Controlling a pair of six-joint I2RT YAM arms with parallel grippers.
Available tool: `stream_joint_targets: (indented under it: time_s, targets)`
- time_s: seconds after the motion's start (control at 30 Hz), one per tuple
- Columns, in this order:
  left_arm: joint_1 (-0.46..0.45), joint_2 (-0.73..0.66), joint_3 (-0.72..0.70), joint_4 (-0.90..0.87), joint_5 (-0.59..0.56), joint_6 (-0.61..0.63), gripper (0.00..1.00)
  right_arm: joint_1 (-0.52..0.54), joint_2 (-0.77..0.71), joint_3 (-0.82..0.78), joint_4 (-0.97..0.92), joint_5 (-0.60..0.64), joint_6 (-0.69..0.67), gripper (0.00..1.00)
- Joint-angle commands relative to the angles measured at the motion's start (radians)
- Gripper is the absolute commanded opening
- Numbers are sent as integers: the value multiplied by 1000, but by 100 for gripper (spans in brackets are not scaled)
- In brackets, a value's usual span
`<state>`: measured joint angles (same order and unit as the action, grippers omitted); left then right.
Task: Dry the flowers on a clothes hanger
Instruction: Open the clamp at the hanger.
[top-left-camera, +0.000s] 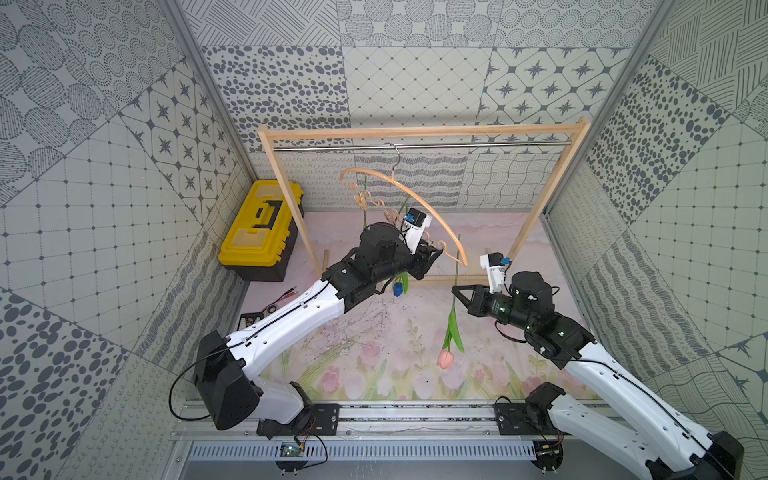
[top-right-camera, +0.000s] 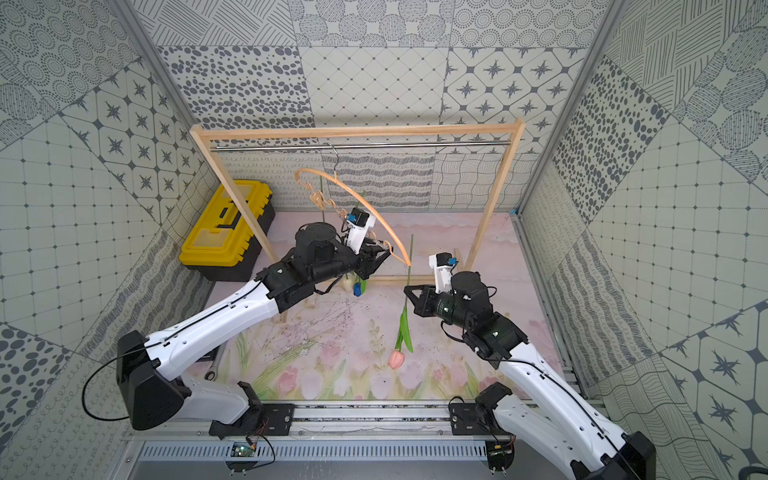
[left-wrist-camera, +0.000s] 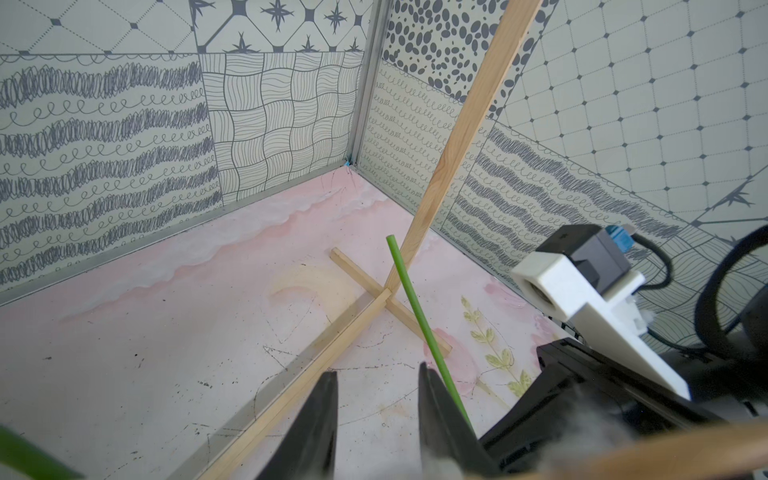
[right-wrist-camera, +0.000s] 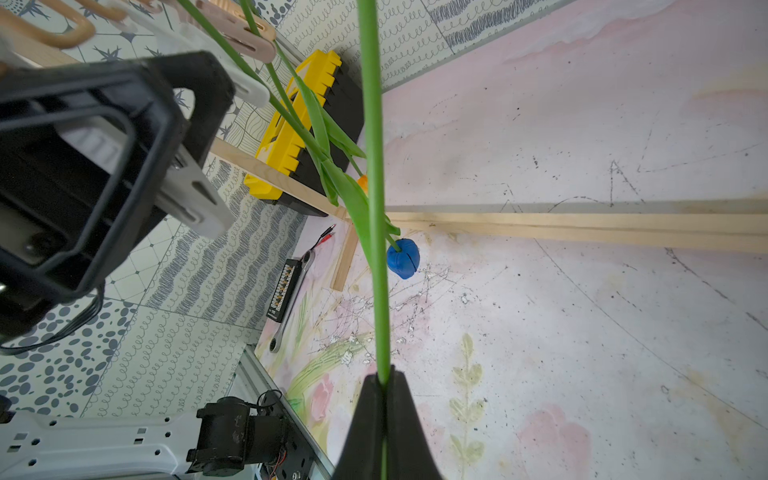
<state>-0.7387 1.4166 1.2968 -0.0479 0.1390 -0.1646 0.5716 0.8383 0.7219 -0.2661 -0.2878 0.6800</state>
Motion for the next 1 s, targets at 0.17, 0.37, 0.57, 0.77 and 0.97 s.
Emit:
stream_joint_targets:
  time_s: [0.17,0.37,0.57,0.77,0.97]
  targets:
    - [5,-21,0,70,77,-2,19,-1,-11,36,22,-12,-18,0]
    - [5,-21,-27,123,110,-110,11,1,-5,8,110,-72,18,0]
    - [6,-15,-111,318,160,-336,8,43,25,-65,360,-120,117,0]
    - [6,-21,-180,476,146,-454,5,87,82,-46,444,-98,122,0]
    - [7,-38,-214,531,114,-470,4,117,90,-44,473,-62,122,0]
